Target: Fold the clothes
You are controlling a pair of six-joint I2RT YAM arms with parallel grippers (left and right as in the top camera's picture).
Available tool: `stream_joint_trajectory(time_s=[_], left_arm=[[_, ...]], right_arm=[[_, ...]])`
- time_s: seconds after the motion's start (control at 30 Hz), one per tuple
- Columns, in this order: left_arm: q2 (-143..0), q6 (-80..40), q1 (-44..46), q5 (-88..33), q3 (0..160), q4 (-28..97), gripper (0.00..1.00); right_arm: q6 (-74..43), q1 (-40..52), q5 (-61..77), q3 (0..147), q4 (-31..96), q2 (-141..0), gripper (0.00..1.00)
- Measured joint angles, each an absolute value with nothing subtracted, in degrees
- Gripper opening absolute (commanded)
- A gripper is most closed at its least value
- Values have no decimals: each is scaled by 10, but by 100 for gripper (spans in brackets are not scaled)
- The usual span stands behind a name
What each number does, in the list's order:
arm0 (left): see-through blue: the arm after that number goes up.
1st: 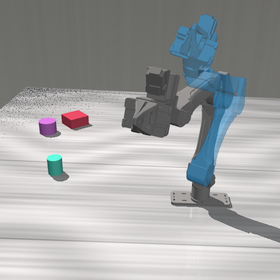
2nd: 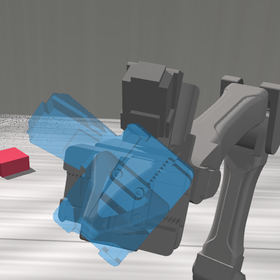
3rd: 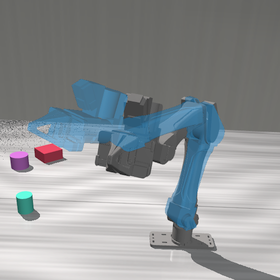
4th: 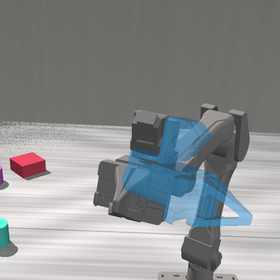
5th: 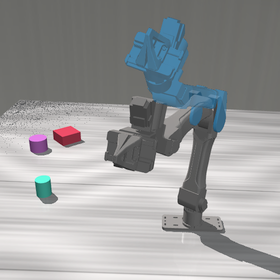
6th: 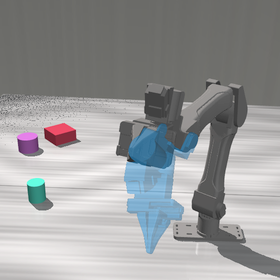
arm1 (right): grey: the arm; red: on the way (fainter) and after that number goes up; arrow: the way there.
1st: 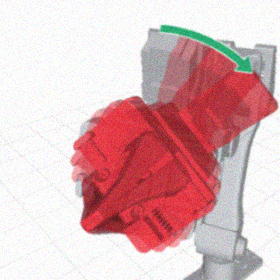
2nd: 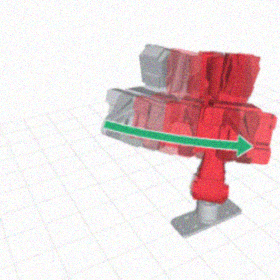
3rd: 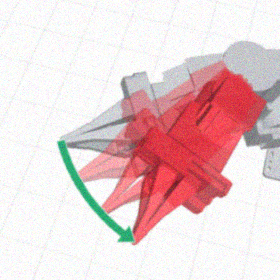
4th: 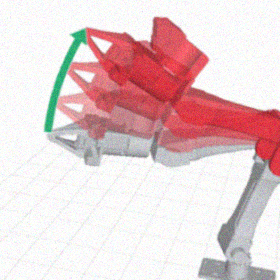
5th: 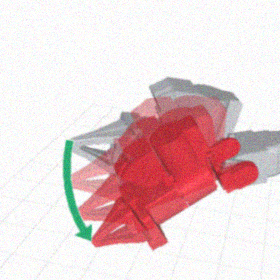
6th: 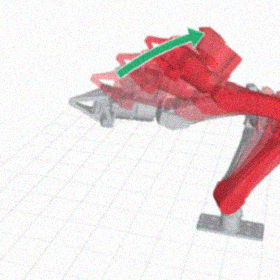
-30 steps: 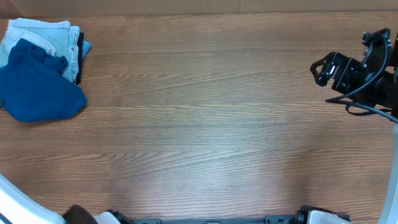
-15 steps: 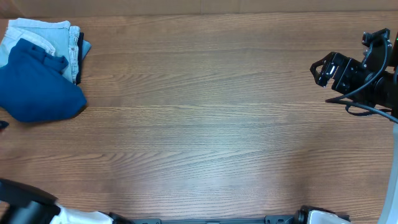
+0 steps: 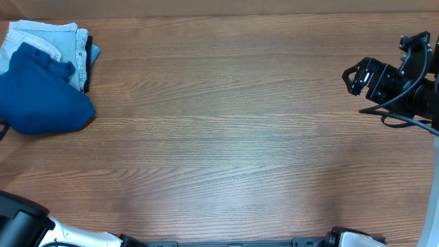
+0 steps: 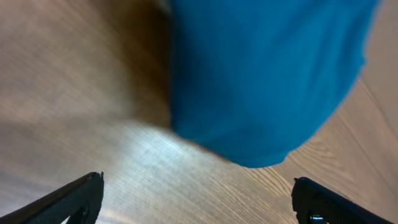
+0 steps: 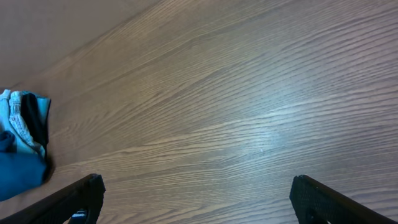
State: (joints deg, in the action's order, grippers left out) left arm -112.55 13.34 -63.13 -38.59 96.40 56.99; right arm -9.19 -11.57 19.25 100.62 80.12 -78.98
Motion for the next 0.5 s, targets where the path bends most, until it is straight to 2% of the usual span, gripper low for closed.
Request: stream_joint_trajectory(time_s=[0.23,0.5], left_arm=[[-1158,211,-616,-439,964,553,100],[-1230,229,-604,-457,962,511,100]], right_arm=[[-92,-116,191,1006,802,-790,100],[-92,-116,191,1006,807,-790,100]])
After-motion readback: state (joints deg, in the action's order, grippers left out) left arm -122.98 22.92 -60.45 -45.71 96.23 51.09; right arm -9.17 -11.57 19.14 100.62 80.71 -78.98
